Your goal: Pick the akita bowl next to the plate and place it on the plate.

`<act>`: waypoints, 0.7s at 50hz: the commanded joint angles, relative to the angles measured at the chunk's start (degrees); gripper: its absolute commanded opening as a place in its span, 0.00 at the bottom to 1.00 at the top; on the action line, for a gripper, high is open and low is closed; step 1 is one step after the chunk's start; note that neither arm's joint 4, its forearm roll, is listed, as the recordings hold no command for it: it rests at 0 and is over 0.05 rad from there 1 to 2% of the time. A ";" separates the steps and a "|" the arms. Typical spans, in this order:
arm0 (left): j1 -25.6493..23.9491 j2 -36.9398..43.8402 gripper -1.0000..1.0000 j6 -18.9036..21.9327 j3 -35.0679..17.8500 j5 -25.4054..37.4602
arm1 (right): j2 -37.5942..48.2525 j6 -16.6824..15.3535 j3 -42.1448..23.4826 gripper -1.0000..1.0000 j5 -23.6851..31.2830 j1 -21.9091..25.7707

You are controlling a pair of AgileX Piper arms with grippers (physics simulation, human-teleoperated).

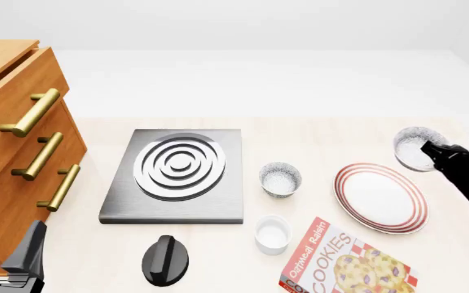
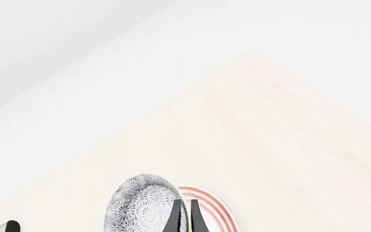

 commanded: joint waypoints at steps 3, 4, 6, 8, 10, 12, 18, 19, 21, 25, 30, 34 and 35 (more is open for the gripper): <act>0.00 0.00 1.00 0.00 0.00 0.00 | -0.89 0.54 0.84 0.00 -0.34 0.72; 0.00 0.00 1.00 0.00 0.00 0.00 | -0.93 0.56 0.89 0.00 -0.32 0.76; 0.00 0.00 1.00 0.00 0.00 0.00 | -1.06 0.55 1.07 0.00 -0.38 0.84; 0.00 0.00 1.00 0.00 0.00 0.00 | -1.13 0.50 1.30 0.00 -0.51 0.92; 0.00 0.00 1.00 0.00 0.00 0.00 | -1.15 0.46 1.54 0.00 -0.69 1.00; 0.00 0.00 1.00 0.00 0.00 0.00 | -1.11 0.39 1.79 0.00 -0.89 1.07; 0.00 0.00 1.00 0.00 0.00 0.00 | -1.79 0.56 2.26 0.00 -0.69 1.53; 0.00 0.00 1.00 0.00 0.00 0.00 | -1.90 0.56 2.33 0.00 -0.68 1.61; 0.00 0.00 1.00 0.00 0.00 0.00 | -2.00 0.56 2.48 0.00 -0.73 1.72; 0.00 0.00 1.00 0.00 0.00 0.00 | -2.27 0.64 2.79 0.00 -0.76 1.88; 0.00 0.00 1.00 0.00 0.00 0.00 | -2.81 0.75 3.24 0.00 -0.70 2.21; 0.00 0.00 1.00 0.00 0.00 0.00 | -2.66 0.77 3.69 0.00 -1.09 2.42; 0.00 0.00 1.00 0.00 0.00 0.00 | -2.61 0.77 3.74 0.00 -1.15 2.45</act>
